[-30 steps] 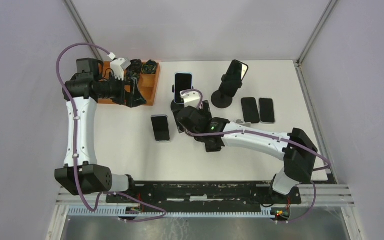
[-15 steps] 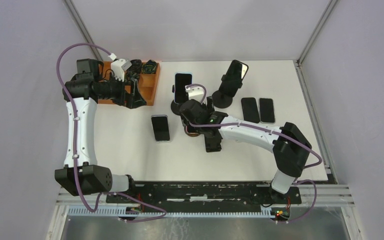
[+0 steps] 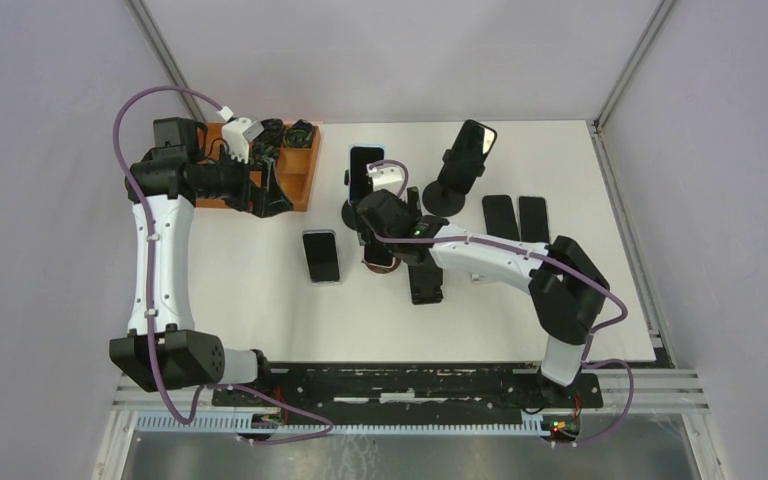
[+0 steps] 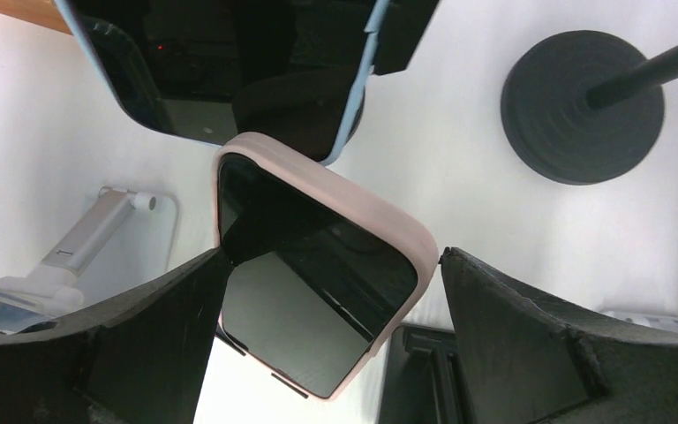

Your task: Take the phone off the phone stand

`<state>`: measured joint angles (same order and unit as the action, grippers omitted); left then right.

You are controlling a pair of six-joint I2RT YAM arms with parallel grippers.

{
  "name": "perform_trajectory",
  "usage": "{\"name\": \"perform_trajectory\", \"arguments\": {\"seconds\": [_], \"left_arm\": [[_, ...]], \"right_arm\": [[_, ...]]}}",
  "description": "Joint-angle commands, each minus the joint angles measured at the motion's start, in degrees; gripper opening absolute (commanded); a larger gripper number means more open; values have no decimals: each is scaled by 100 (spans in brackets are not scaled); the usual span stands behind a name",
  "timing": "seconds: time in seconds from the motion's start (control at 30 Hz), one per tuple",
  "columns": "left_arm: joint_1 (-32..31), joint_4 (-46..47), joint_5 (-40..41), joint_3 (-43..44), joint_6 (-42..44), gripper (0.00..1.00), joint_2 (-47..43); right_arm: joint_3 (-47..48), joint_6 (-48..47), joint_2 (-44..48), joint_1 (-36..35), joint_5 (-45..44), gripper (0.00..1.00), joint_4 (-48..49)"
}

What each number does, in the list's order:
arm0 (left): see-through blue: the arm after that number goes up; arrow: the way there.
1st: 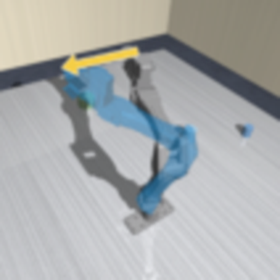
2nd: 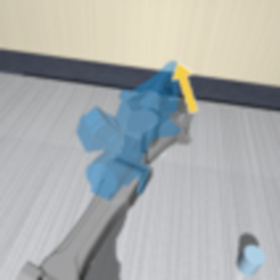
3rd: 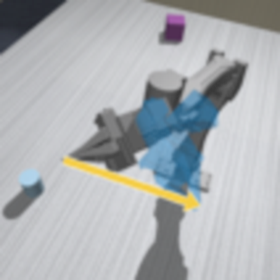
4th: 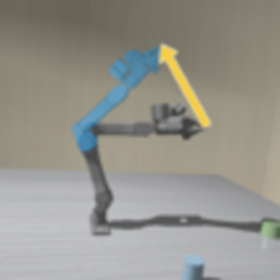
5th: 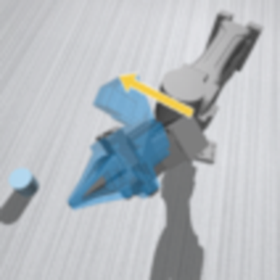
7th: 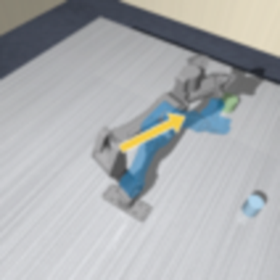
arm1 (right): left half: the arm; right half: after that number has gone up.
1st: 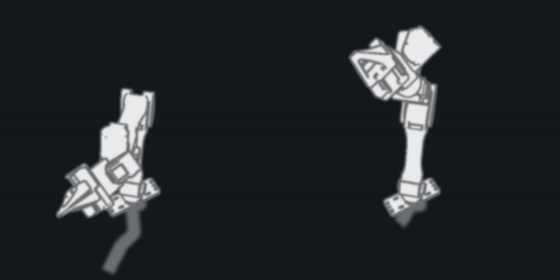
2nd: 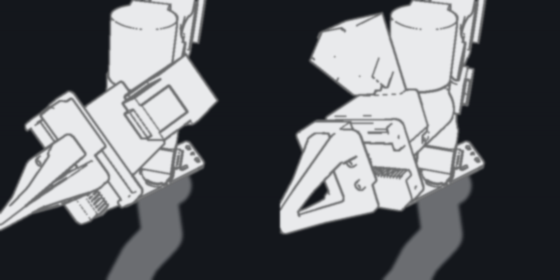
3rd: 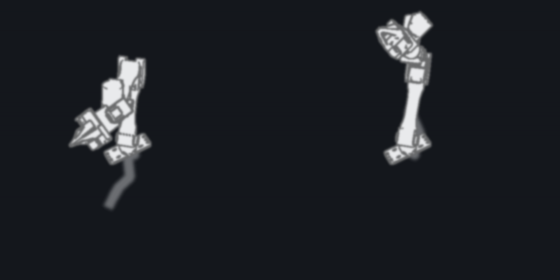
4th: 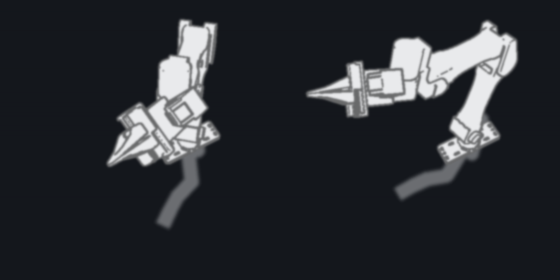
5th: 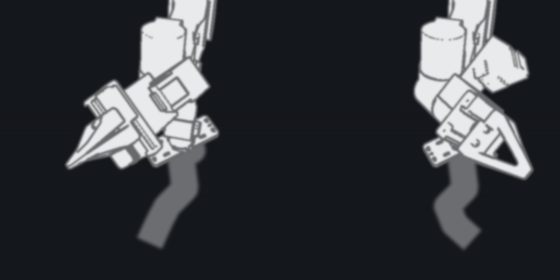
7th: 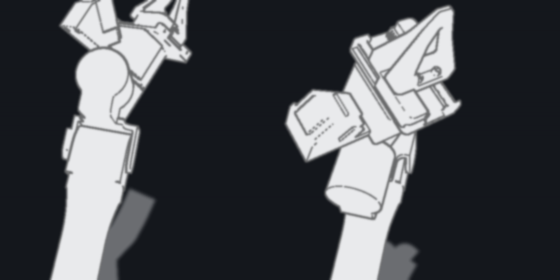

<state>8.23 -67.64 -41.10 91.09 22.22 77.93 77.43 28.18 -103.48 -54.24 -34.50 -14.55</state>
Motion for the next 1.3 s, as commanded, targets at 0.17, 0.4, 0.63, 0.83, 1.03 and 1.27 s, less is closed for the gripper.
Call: {"name": "perform_trajectory", "arguments": {"seconds": [0.17,0.4,0.63,0.83,1.03,1.27], "left_arm": [[8,-35,-172,39,278,100,-102],[6,-39,-175,-1,325,100,-124],[5,-32,-186,-64,370,100,-138],[10,-38,-174,-82,414,100,-163],[8,-39,-120,-84,465,100,-186],[4,-37,-147,-133,485,100,-158]], "right_arm": [[218,-1,-58,-258,-188,98,45],[147,666,168,-490,-919,98,-147],[958,1115,-338,-463,-1301,98,-1003],[1098,1291,-636,-346,-1246,98,-1115],[972,1490,-715,-299,-1550,98,-1375],[774,1241,-547,-254,-1634,87,-1082]]}}
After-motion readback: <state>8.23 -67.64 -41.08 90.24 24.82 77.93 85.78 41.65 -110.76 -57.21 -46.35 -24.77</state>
